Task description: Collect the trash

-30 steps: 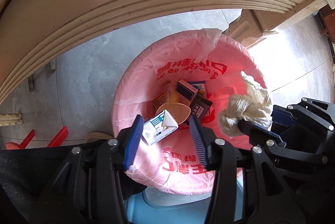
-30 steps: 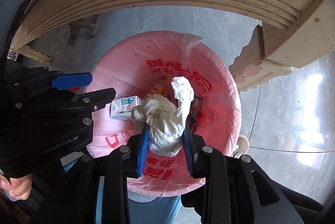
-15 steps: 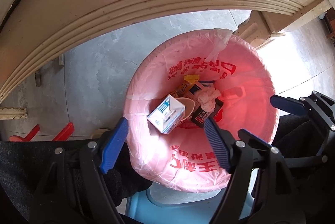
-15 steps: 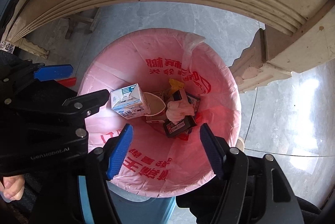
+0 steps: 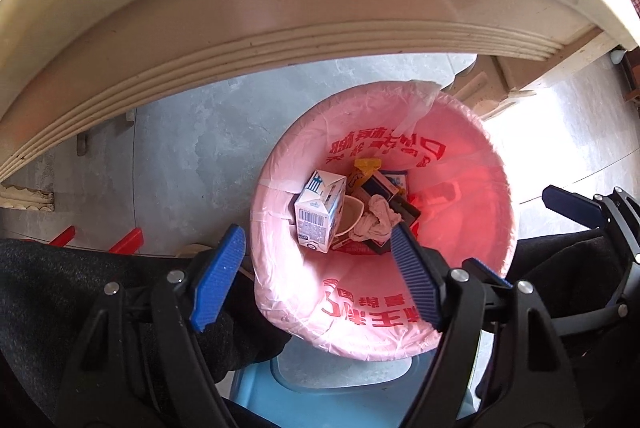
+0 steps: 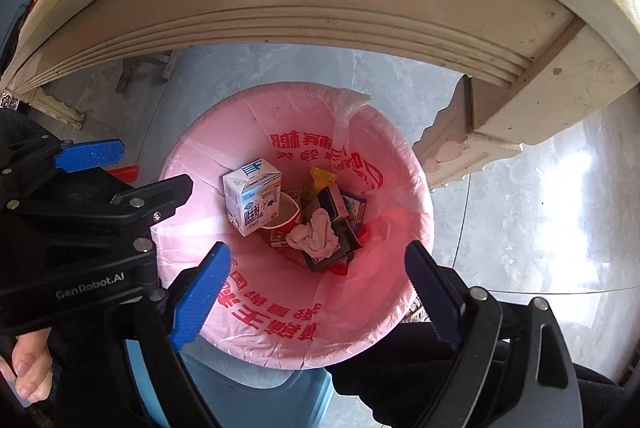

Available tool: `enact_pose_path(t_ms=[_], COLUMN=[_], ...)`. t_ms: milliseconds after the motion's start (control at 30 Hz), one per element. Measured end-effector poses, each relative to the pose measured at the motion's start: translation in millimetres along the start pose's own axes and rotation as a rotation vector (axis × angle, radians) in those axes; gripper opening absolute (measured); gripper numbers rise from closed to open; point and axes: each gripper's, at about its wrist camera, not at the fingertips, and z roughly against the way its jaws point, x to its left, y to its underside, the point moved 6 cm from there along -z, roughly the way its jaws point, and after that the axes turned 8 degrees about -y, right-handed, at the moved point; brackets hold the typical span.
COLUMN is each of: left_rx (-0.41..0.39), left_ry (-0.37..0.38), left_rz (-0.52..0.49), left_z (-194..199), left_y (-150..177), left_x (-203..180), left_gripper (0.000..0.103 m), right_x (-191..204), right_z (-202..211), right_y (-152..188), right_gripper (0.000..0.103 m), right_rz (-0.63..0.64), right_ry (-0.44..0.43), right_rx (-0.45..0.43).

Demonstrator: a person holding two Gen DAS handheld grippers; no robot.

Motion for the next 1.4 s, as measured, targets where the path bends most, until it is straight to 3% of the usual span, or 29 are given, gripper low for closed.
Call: enact_pose_path(t_ms=[267, 400, 500, 667, 767, 967, 1067, 1233, 1400], left_rx=[-0.088, -0.175, -0.244, -0.345, -0.413, -0.566, -0.650, -0.750, -0.816], left_ry=[0.005, 0.001, -0.036, -0.022, -0.025, -0.037, -0.077, -0.121, -0.130], left_rz=[0.014, 0.062, 0.080, 0.127, 0.155, 0.195, 0.198, 0.202, 0.205], left_z=[40.2, 71.7, 96.7, 141.2, 172.6, 241.8, 278.8, 327.6, 362.0], left_y=[12.1, 16.6, 18.1, 16.2, 16.7, 21.9, 28.0, 42.4, 54.0], left_x=[-4.5, 1.8, 4.6, 11.4, 17.7, 27.8, 27.9, 24.5, 24.6], left_gripper=[0.074, 0.074, 0.081, 0.082, 0.084, 0.091, 0.095, 0.097, 0.097], right_x=[10.0, 5.1, 0.8, 7.2, 8.1, 16.1, 30.7, 52.1, 63.4], right_z=[32.7, 53.3, 81.5, 136.0, 165.2, 249.0, 291.7, 342.2, 380.0], right_y=[9.7, 19.5, 23.2, 24.1, 25.5, 32.3, 33.9, 44.3, 62.0], right_gripper=[0.091, 0.091, 0.091, 0.095, 0.096, 0.096, 0.096, 0.096, 0.096], right_rz=[-0.006, -0.080, -0.123, -0.106, -0.128, -0.155, -0.129, -0.090, -0.091], right_ry=[0.111, 0.072, 0.076, 0.147, 0.143, 0.136, 0.162, 0.259, 0.270], right_rx=[-0.052, -0.097, -0.180, -0.332, -0.404, -0.617, -0.719, -0.807, -0.887])
